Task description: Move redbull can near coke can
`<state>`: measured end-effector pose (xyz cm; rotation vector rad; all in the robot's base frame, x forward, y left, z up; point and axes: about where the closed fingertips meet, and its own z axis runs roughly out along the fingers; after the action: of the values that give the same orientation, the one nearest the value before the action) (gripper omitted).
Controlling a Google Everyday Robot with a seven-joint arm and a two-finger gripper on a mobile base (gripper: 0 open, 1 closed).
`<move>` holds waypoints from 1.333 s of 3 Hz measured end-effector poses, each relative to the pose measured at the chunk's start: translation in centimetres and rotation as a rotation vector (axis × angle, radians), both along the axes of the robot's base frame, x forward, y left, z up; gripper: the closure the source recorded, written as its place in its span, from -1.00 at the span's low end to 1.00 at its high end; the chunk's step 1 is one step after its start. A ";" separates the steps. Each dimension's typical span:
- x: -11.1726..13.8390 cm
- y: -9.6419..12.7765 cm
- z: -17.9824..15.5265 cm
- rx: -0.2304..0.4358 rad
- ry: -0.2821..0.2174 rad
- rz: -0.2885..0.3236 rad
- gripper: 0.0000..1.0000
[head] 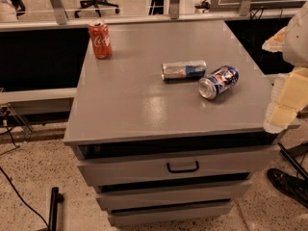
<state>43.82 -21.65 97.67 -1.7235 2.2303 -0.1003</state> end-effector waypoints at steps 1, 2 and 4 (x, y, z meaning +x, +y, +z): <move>0.1 0.0 0.0 0.000 -0.001 0.001 -1.00; 1.0 0.3 0.0 0.003 -0.010 0.016 -1.00; 8.2 1.5 0.3 0.044 -0.049 0.107 -1.00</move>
Offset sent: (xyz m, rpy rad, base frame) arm 0.0206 0.0041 -0.0062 0.0064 0.0017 0.0353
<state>52.06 -20.13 97.99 -1.7930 2.0863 -0.0670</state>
